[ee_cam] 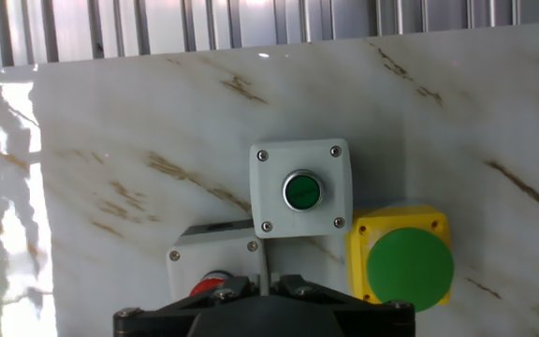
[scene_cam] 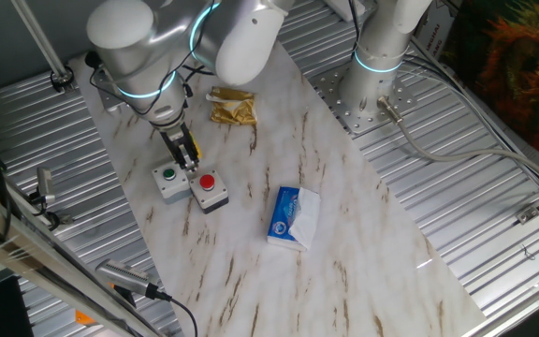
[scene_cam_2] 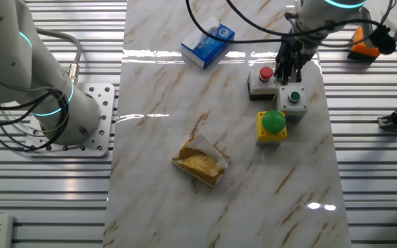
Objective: Press three buttons from left to right in sequence
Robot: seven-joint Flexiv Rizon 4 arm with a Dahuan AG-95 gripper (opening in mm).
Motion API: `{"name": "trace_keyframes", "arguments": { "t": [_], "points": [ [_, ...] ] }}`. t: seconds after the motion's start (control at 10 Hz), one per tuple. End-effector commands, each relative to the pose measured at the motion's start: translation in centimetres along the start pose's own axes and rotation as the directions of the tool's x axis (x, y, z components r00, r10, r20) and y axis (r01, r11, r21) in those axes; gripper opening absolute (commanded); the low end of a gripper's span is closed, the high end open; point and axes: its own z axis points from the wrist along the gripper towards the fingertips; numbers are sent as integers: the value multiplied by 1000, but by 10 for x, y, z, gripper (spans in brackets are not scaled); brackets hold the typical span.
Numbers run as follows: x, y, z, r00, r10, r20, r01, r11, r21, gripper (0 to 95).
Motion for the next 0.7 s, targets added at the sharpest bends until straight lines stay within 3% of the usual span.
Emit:
{"name": "trace_keyframes", "arguments": {
  "t": [0.1,0.7],
  "points": [
    [1,0,0,998,-61,25,61,998,-3,0],
    [1,0,0,993,-114,29,114,993,-8,0]
  ]
}}
